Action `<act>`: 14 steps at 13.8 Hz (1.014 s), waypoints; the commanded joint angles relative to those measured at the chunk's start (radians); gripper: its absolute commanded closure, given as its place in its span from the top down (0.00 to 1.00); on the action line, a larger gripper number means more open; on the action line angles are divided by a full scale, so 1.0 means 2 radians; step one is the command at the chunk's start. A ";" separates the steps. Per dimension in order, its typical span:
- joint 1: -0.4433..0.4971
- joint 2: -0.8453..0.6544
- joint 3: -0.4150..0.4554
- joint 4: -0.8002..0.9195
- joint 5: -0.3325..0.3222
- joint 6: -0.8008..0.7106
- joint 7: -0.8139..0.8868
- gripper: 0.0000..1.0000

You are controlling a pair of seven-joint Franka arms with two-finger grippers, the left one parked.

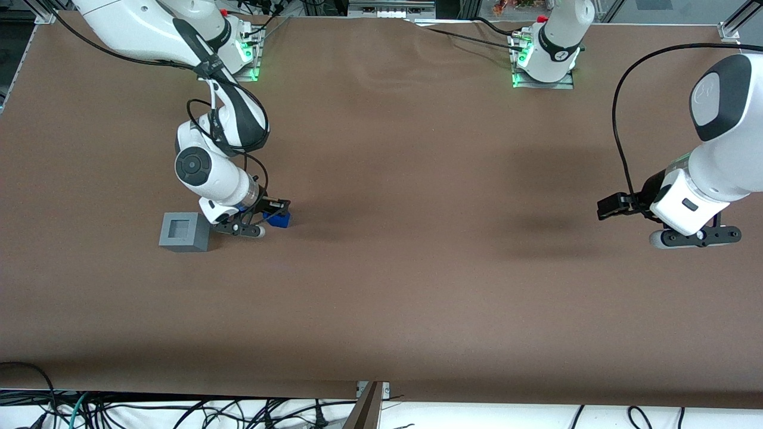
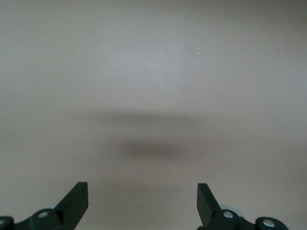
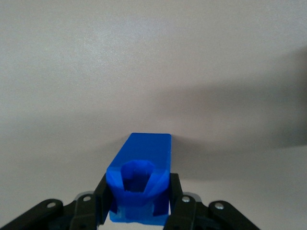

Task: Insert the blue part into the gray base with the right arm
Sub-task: 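Carry the blue part over the gray base's square hole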

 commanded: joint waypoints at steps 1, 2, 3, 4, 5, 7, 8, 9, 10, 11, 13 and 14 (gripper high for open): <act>0.000 -0.028 -0.002 0.006 -0.001 -0.036 -0.006 0.00; 0.000 -0.040 -0.011 0.022 -0.004 -0.074 -0.009 0.00; 0.000 -0.049 -0.027 0.044 -0.017 -0.121 -0.025 0.00; 0.000 -0.053 -0.041 0.075 -0.027 -0.169 -0.050 0.00; 0.000 -0.054 -0.060 0.101 -0.027 -0.202 -0.076 0.00; -0.001 -0.053 -0.097 0.135 -0.023 -0.230 -0.140 0.00; -0.002 -0.052 -0.119 0.141 -0.020 -0.230 -0.179 0.00; -0.003 -0.051 -0.136 0.145 -0.015 -0.230 -0.214 0.00; -0.003 -0.048 -0.155 0.146 0.000 -0.230 -0.250 0.00; -0.003 -0.044 -0.170 0.146 0.020 -0.230 -0.283 0.00; -0.005 -0.038 -0.181 0.146 0.038 -0.230 -0.301 0.00; -0.005 -0.035 -0.181 0.145 0.039 -0.230 -0.302 0.00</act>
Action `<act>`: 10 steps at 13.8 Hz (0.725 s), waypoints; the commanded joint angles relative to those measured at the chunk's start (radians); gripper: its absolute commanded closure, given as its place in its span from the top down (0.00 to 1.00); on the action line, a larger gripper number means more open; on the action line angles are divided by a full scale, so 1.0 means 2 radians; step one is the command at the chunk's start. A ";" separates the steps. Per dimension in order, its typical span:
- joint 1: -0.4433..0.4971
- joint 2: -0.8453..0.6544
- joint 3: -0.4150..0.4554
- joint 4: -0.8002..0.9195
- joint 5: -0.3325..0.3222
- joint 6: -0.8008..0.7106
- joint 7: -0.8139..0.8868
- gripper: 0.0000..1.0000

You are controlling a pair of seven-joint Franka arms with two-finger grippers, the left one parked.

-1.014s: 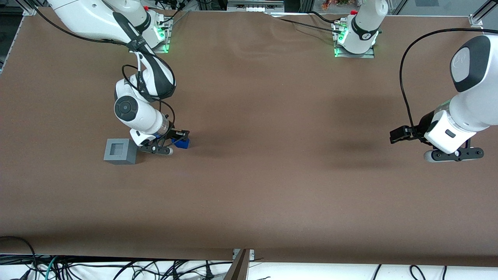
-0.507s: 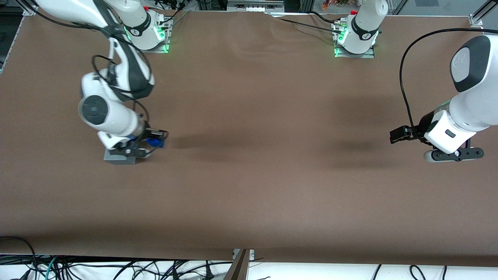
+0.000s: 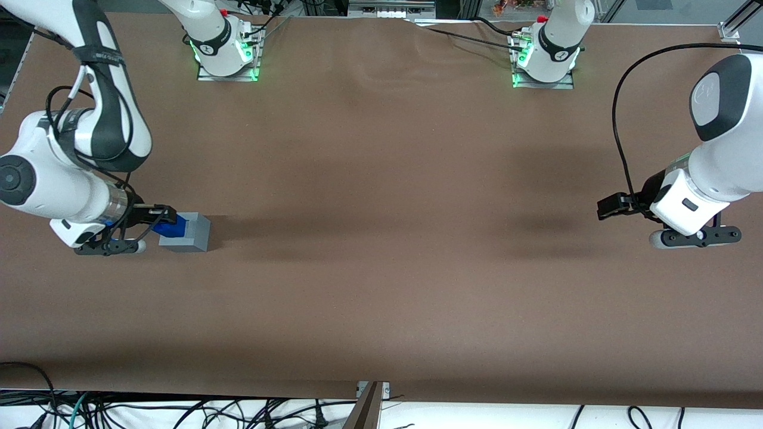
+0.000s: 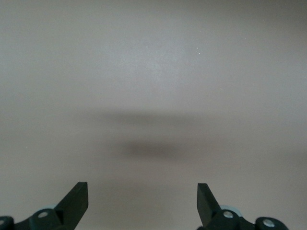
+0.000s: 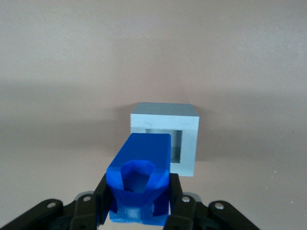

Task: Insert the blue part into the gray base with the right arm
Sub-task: 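Carry the blue part over the gray base's square hole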

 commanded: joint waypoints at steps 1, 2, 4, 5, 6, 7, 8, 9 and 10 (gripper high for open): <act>0.001 0.010 -0.002 0.009 0.012 -0.009 -0.013 0.00; 0.000 0.012 -0.005 0.008 0.010 -0.009 -0.015 0.00; -0.002 0.014 -0.006 0.007 0.010 -0.009 -0.019 0.00; -0.002 0.016 -0.006 0.006 0.009 -0.008 -0.019 0.00; -0.003 0.016 -0.008 0.006 0.009 -0.007 -0.019 0.00; -0.003 0.018 -0.009 0.005 0.009 -0.007 -0.019 0.00; -0.003 0.018 -0.010 0.005 0.009 -0.008 -0.019 0.00; -0.003 0.019 -0.010 0.004 0.009 -0.008 -0.018 0.00; -0.003 0.020 -0.010 0.003 0.009 -0.006 -0.017 0.00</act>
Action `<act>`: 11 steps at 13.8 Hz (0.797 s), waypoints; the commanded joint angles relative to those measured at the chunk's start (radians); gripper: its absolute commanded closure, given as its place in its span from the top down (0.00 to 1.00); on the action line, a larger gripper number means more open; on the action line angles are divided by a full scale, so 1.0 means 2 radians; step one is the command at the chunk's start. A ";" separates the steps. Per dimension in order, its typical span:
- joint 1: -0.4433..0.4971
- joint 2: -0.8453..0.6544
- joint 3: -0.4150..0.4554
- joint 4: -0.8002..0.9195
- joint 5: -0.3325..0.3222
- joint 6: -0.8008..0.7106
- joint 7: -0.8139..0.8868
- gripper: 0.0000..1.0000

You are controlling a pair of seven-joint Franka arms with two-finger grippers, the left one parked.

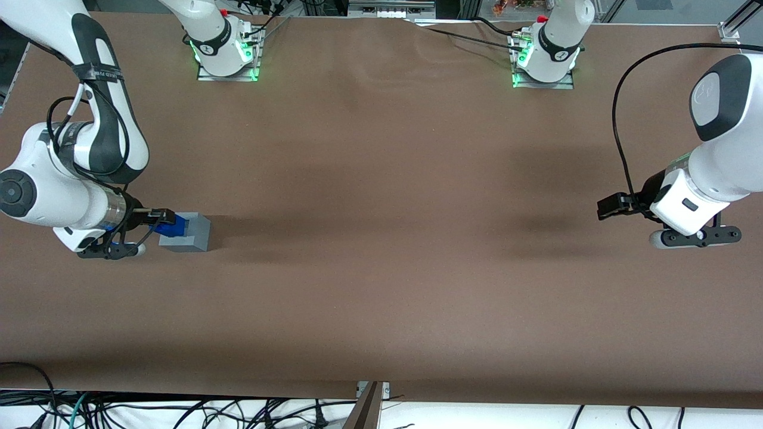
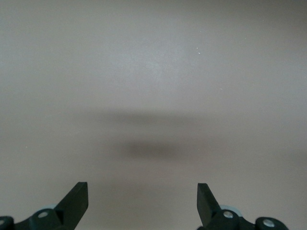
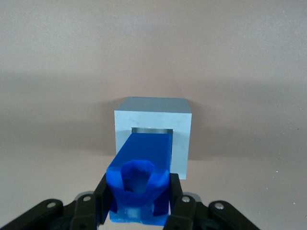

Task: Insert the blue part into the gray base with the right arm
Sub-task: 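Lower the blue part into the gray base's hole with the right gripper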

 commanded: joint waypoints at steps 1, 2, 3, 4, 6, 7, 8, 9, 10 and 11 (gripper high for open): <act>-0.002 0.002 -0.001 0.001 0.008 -0.004 -0.009 0.00; -0.002 0.004 -0.001 0.001 0.008 -0.003 -0.008 0.00; -0.001 0.004 -0.001 0.001 0.008 -0.003 -0.008 0.00; -0.002 0.005 -0.001 0.001 0.008 -0.003 -0.006 0.00; -0.002 0.007 -0.001 0.001 0.008 -0.003 -0.007 0.00; -0.002 0.007 -0.001 0.001 0.008 -0.003 -0.008 0.00; -0.002 0.007 -0.001 0.001 0.008 -0.002 -0.008 0.00; -0.001 0.008 -0.001 0.001 0.008 -0.002 -0.007 0.00; -0.002 0.008 -0.001 0.001 0.008 -0.001 -0.007 0.00; -0.002 0.009 -0.001 0.001 0.009 0.002 -0.007 0.00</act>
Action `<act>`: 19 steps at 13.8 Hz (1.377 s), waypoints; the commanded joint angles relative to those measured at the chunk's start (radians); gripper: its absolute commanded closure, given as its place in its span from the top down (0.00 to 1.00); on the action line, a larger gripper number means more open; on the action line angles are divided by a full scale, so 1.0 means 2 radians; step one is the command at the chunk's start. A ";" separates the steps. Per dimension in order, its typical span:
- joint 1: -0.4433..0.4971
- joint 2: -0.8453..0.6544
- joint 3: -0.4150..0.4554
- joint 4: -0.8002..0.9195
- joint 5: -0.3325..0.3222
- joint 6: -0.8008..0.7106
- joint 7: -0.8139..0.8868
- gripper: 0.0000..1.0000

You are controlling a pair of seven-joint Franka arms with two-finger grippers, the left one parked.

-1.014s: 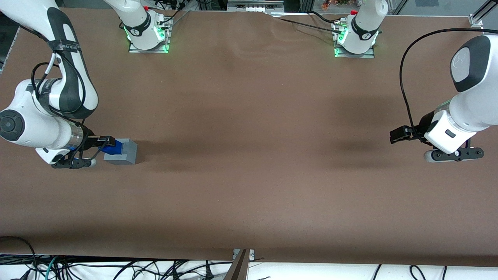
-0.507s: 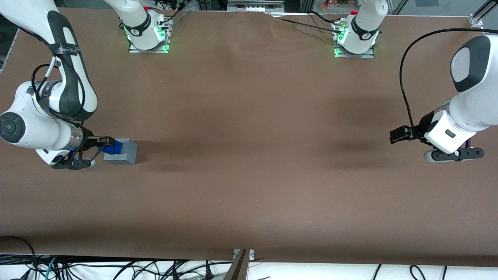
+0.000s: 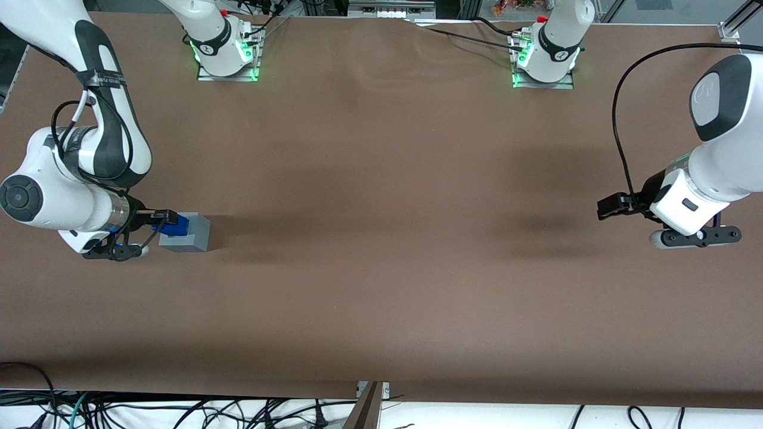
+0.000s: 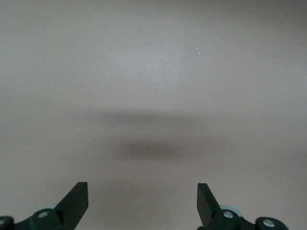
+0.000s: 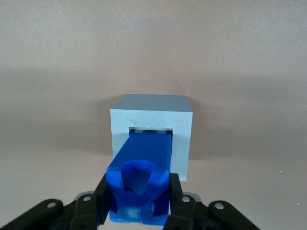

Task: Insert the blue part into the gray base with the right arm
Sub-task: 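Lower the blue part into the gray base's hole with the right gripper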

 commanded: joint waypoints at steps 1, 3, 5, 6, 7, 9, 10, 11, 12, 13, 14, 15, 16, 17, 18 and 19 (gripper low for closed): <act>-0.002 0.002 -0.001 0.001 0.009 0.008 -0.006 0.00; -0.002 0.004 -0.001 0.001 0.011 0.017 -0.006 0.00; -0.002 0.006 -0.001 0.001 0.012 0.018 -0.004 0.00; -0.002 0.006 -0.001 0.001 0.012 0.022 -0.004 0.00; -0.002 0.006 0.000 0.001 0.013 0.024 -0.003 0.00; -0.002 0.008 0.000 0.000 0.013 0.024 -0.001 0.00; -0.002 0.009 0.000 0.000 0.013 0.024 0.000 0.00; -0.002 0.009 0.000 -0.001 0.014 0.024 0.002 0.00; -0.001 0.009 0.000 -0.001 0.018 0.024 0.011 0.00; -0.001 0.009 0.000 -0.004 0.020 0.024 0.014 0.00; -0.001 0.009 0.000 -0.004 0.021 0.024 0.014 0.00; -0.001 0.009 0.000 -0.004 0.021 0.024 0.014 0.00; -0.001 0.009 0.000 -0.007 0.021 0.024 0.015 0.00; -0.001 0.009 0.000 -0.008 0.021 0.025 0.014 0.00; -0.001 0.009 0.000 -0.008 0.021 0.027 0.014 0.00; -0.001 0.009 0.000 -0.008 0.021 0.029 0.013 0.00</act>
